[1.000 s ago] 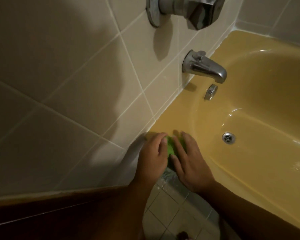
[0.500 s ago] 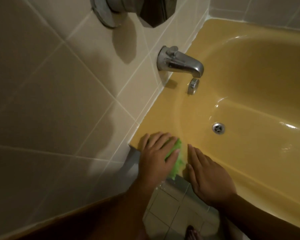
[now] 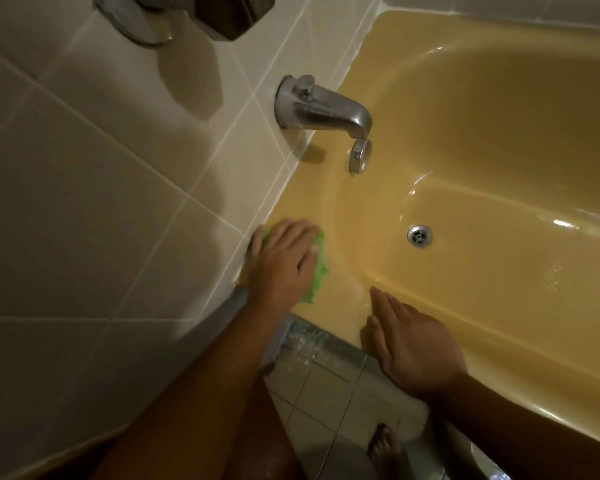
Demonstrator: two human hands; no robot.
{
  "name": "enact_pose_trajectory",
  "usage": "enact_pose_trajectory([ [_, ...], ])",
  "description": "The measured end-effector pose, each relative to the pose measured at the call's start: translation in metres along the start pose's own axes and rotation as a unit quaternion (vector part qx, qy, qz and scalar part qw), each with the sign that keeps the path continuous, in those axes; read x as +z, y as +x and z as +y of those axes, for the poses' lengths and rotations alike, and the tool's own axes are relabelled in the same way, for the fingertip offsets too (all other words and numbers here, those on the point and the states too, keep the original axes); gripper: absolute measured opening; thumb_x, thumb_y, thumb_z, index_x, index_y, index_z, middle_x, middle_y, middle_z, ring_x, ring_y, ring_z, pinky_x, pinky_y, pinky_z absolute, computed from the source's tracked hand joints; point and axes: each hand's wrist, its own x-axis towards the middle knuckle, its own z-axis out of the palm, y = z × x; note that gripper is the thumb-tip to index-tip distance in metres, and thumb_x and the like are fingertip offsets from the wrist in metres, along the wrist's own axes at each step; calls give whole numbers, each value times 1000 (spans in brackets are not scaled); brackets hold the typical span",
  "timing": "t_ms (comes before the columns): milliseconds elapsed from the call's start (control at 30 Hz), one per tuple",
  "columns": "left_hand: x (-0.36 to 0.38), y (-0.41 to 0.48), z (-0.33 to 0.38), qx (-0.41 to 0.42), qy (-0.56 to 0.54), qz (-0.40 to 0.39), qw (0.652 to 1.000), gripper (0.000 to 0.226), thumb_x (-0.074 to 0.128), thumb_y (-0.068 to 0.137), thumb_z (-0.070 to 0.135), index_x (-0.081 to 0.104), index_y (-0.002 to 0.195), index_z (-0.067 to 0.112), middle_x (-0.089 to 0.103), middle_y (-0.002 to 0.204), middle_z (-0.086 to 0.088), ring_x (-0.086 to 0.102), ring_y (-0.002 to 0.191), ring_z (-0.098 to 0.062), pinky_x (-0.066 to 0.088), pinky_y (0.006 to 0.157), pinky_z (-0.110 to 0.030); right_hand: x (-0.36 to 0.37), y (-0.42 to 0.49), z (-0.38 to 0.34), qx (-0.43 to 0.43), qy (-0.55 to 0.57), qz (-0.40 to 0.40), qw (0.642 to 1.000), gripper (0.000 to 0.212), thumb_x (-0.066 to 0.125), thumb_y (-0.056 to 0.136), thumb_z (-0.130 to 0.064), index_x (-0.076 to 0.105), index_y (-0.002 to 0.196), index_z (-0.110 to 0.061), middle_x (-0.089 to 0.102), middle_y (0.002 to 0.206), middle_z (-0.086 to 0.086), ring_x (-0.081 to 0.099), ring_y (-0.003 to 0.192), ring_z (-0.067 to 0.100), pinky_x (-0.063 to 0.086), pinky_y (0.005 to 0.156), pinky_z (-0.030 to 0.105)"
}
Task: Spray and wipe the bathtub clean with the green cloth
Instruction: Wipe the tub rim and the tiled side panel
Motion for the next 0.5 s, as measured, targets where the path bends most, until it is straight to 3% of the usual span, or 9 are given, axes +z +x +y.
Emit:
enact_pose_trajectory([
  [100, 2, -1, 32, -68, 12, 13, 998, 45, 38, 104, 47, 54, 145, 41, 54, 152, 14, 43, 146, -15, 22, 122, -56, -1, 0, -1, 7, 7, -5, 1000, 66, 18, 107, -48, 33, 161, -14, 54, 153, 7, 61, 130, 24, 52, 98, 33],
  [200, 2, -54, 62, 88, -16, -33, 995, 41, 49, 101, 47, 60, 141, 42, 57, 150, 12, 43, 146, -16, 19, 123, -57, 2, -8, 0, 14, -4, 12, 1000, 61, 24, 108, -44, 46, 153, -10, 64, 141, 10, 67, 120, 25, 56, 90, 34],
  [267, 0, -55, 43, 154, -37, -38, 987, 38, 55, 100, 45, 66, 136, 39, 60, 147, 11, 47, 144, -17, 21, 123, -56, 0, -17, 6, 17, -4, 13, 1000, 58, 27, 107, -43, 50, 149, -9, 67, 135, 11, 69, 115, 27, 56, 89, 35],
  [333, 0, -29, 15, 119, -11, -44, 992, 40, 50, 100, 46, 63, 138, 40, 57, 150, 11, 45, 145, -16, 20, 124, -55, -2, -23, 10, 16, -11, 19, 1000, 58, 26, 107, -44, 50, 147, -9, 68, 134, 11, 69, 113, 27, 56, 90, 35],
  [400, -1, -7, 3, 26, -5, -18, 999, 42, 47, 100, 46, 62, 139, 41, 56, 151, 12, 43, 147, -17, 19, 124, -55, -1, -24, 11, 15, -9, 11, 1000, 60, 23, 107, -45, 47, 149, -10, 66, 136, 11, 67, 115, 28, 55, 92, 36],
  [467, 2, -11, 27, -52, 9, 14, 998, 42, 45, 100, 45, 62, 138, 40, 57, 149, 12, 42, 146, -17, 19, 123, -57, 3, -23, 10, 25, -10, 13, 1000, 61, 21, 107, -45, 47, 150, -10, 66, 137, 11, 67, 115, 28, 56, 93, 38],
  [500, 6, -22, 47, -49, 15, 8, 999, 42, 45, 100, 46, 62, 138, 41, 58, 149, 12, 42, 146, -17, 19, 123, -58, 3, -23, 9, 28, -13, 18, 999, 61, 21, 107, -45, 49, 149, -9, 67, 135, 11, 67, 114, 28, 56, 93, 38],
])
